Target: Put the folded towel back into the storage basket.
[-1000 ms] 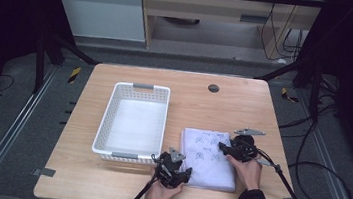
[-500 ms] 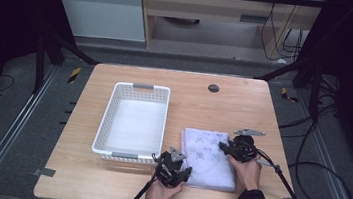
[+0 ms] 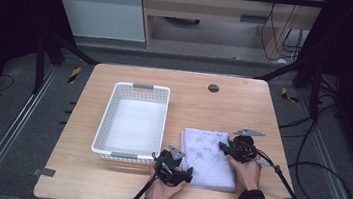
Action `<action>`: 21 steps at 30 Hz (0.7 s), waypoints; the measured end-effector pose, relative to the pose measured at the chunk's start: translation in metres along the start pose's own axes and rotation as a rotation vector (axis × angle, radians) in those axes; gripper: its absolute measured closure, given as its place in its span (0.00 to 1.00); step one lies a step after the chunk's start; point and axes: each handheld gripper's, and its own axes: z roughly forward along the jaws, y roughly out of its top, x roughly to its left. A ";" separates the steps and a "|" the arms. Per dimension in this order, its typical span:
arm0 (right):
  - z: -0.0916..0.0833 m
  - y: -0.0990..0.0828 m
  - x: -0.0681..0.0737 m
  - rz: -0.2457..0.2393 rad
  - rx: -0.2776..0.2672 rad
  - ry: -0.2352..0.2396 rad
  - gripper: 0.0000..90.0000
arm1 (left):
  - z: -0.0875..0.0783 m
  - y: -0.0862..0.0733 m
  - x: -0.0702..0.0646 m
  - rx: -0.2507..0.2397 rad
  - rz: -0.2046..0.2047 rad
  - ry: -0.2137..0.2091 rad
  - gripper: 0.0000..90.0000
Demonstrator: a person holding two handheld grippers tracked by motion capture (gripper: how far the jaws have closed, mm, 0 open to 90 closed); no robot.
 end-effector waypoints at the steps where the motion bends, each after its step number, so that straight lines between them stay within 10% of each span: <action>1: 0.000 0.000 0.000 0.000 0.000 0.000 0.72 | 0.000 0.000 0.000 0.002 0.000 -0.001 0.30; 12: 0.000 0.000 0.000 0.000 -0.001 -0.003 0.72 | -0.002 -0.001 -0.001 0.005 -0.033 -0.129 0.69; 21: -0.001 0.000 0.000 0.014 -0.009 0.004 0.76 | -0.004 0.001 -0.007 -0.002 0.010 -0.103 0.80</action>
